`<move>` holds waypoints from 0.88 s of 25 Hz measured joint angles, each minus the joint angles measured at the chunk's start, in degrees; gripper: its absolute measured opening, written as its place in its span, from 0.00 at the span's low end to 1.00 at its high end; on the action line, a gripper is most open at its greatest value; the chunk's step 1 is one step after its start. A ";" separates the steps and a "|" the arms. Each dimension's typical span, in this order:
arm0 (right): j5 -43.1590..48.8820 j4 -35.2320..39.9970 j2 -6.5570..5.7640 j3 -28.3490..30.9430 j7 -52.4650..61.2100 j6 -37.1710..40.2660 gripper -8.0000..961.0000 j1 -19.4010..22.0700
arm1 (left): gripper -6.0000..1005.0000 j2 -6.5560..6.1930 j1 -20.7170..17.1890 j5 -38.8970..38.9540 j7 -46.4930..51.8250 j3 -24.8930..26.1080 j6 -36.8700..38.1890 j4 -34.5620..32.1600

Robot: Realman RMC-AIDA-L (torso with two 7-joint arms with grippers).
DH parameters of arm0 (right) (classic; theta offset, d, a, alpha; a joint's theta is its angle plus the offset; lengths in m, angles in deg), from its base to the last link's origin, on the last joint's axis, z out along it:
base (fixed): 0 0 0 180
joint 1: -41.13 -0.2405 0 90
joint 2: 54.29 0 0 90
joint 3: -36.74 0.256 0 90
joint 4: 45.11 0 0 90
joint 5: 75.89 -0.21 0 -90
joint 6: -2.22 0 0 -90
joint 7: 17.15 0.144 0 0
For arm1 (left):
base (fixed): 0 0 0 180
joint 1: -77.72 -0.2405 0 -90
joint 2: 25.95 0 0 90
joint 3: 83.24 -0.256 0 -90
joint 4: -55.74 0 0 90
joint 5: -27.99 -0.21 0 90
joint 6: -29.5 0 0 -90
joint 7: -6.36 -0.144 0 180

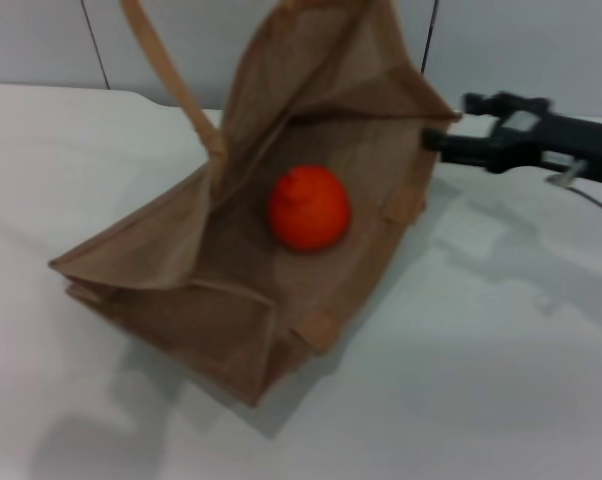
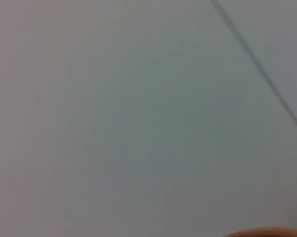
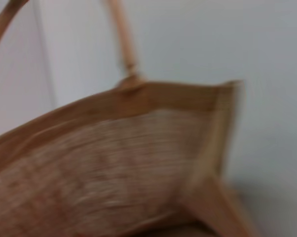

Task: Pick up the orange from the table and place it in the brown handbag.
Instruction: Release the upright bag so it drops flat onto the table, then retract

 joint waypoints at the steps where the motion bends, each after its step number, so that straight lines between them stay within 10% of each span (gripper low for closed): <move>1: 0.04 -0.43 -0.10 1.40 0.02 -0.32 0.93 0.99 | 0.12 0.00 -0.57 0.05 0.27 0.17 0.81 0.06; 12: 0.23 -0.72 -0.65 6.64 0.02 -0.94 0.93 3.93 | 0.13 0.01 -2.87 0.13 1.80 -0.28 7.67 4.73; 22: 0.27 -0.26 -0.66 7.40 0.05 -0.72 0.93 4.04 | 0.51 0.06 -1.77 0.27 4.27 -4.23 15.37 10.08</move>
